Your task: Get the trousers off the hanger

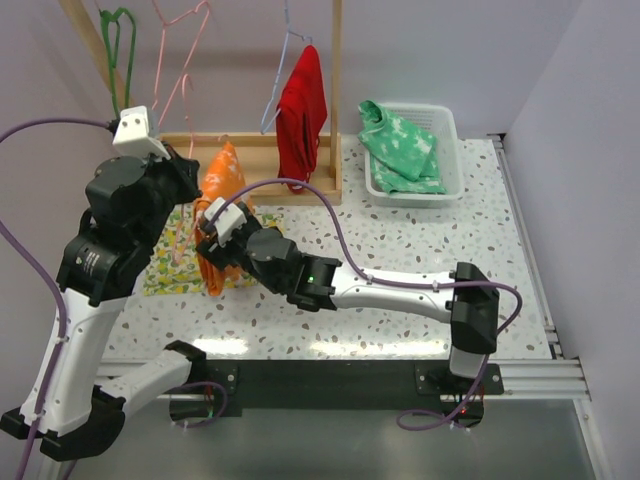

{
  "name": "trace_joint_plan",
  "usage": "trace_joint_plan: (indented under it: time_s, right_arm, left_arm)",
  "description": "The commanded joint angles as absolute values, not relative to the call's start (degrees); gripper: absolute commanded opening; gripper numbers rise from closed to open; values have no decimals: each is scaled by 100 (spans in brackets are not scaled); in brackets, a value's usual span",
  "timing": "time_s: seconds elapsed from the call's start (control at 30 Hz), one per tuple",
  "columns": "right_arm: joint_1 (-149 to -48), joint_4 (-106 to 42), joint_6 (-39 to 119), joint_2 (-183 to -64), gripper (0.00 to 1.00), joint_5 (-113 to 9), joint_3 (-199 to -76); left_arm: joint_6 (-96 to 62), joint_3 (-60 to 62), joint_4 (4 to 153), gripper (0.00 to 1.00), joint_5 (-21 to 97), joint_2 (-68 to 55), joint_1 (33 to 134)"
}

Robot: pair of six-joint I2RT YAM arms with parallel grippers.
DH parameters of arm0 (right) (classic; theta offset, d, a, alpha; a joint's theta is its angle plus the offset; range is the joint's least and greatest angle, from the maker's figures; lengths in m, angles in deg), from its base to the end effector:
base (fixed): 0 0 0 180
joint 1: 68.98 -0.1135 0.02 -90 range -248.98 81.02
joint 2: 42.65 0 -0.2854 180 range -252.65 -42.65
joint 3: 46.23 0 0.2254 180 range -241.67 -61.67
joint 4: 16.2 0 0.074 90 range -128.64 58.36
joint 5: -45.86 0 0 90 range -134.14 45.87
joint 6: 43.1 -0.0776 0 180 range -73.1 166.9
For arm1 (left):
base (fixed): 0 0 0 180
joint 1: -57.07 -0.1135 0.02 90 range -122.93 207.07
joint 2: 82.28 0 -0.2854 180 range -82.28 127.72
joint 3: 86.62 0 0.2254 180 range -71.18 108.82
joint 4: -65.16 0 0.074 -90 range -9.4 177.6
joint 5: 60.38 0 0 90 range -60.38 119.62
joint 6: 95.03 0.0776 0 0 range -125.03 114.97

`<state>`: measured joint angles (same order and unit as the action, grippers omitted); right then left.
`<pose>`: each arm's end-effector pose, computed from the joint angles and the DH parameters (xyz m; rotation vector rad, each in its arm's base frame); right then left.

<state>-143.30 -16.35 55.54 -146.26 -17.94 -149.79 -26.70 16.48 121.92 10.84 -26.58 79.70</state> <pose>0.1563 0.4299 0.3902 -0.7614 1.4067 0.5374 0.1547 -0.0374 0.4912 -0.2266 1.7190 -0.2864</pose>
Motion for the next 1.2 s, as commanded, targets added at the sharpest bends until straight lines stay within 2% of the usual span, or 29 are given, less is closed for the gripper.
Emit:
trace_joint_plan:
  time_s: [0.0,1.17]
  right_arm:
    - [-14404,-1493,5621,-14188,66,-1663,-14912]
    - [-14316,-1617,5516,-14953,66,-1478,-15282]
  left_arm:
    - [-2534,2022,11250,0,994,-2735,7983]
    - [-2666,2250,11478,0,1038,-2902,7983]
